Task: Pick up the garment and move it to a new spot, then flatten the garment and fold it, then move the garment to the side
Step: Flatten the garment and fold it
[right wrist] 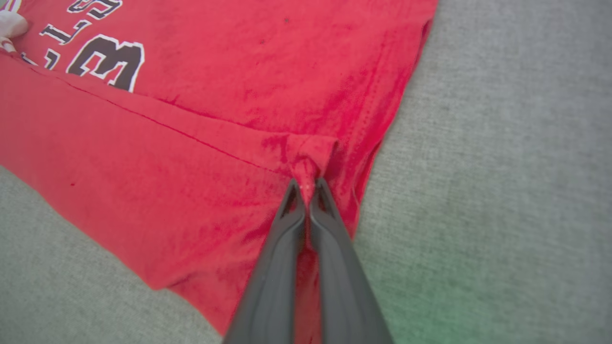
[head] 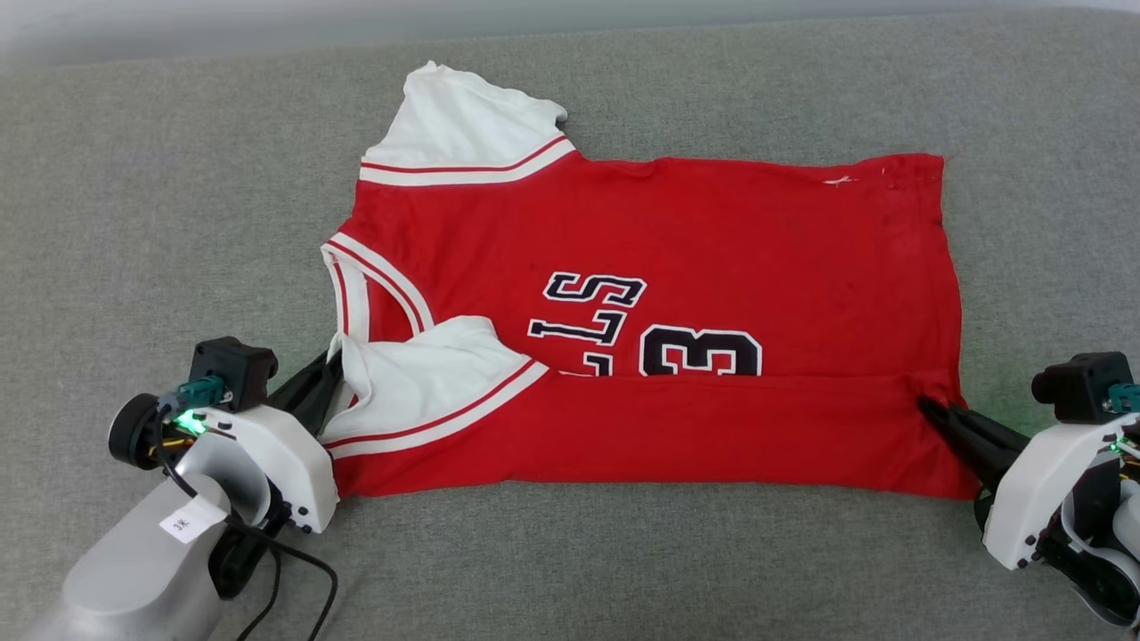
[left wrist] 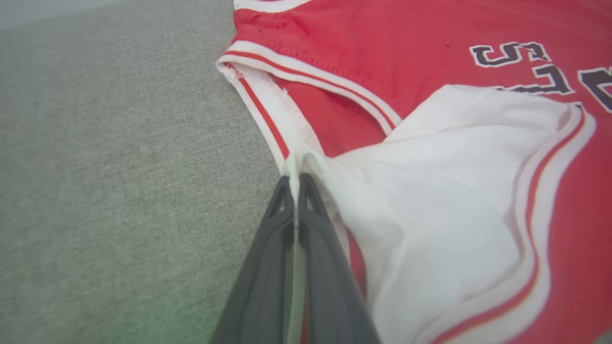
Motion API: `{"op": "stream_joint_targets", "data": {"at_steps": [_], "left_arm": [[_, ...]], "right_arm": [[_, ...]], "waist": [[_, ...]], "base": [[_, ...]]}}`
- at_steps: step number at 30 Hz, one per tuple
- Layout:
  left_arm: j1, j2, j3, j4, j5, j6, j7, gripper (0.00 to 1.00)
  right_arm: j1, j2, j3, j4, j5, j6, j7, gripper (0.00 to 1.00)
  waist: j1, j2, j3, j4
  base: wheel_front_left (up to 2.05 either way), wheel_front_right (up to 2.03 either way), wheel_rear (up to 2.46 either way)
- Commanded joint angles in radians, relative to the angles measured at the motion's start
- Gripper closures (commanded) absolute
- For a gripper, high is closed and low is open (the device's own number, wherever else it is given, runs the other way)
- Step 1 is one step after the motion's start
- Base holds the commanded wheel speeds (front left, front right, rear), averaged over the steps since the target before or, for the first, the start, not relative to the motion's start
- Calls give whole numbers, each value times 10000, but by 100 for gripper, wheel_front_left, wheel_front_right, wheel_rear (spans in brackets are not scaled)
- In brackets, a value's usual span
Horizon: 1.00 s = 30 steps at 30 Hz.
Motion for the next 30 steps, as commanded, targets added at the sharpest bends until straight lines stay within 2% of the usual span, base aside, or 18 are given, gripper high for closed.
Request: {"op": "stream_joint_targets", "data": {"at_steps": [1, 3, 4, 5, 6, 13, 19, 23, 30], "left_arm": [[-60, -92, -85, 216, 11, -70, -68, 100], [-160, -233, -92, 554, 9, -150, -256, 100], [-211, -280, -68, 692, -3, -174, -352, 100], [-242, -333, -33, 812, -36, -187, -432, 56], [-299, -350, -10, 893, 9, -154, -521, 0], [-774, -261, 60, 690, 239, -87, -847, 0], [-1107, 261, 172, -238, 71, -89, -113, 0], [-1348, 642, 99, -855, -228, -245, 1033, 0], [-1734, 1099, -290, -1692, -1532, -525, 4501, 0]], "right_arm": [[-14, 71, 115, 83, 72, -15, -11, 100], [-27, 70, 156, 146, 117, -15, -80, 100], [-24, 66, 163, 180, 137, -15, -161, 94], [-32, 46, 174, 201, 103, -15, -227, 62], [-40, 36, 167, 225, 68, -15, -333, 0], [209, -97, 11, 180, 29, -13, -818, 0], [479, -166, -134, 159, -59, -13, -976, 0], [644, -140, -238, 157, -125, -13, -962, 0], [697, -53, -406, 134, -203, -13, -904, 0]], "waist": [[-1, 0, -32, 25], [-1, 0, -105, 53], [-1, 0, -171, 70], [-1, 0, -239, 83], [-1, 0, -321, 104], [-1, 0, -970, 308], [-1, 0, -1422, 469], [-1, 0, -1543, 567], [-1, 0, -1668, 645]], "base": [[0, 0, 0], [0, 0, 0], [0, 0, 0], [0, 0, 0], [0, 0, 0], [0, 0, 0], [0, 0, 0], [0, 0, 0], [0, 0, 0]]}}
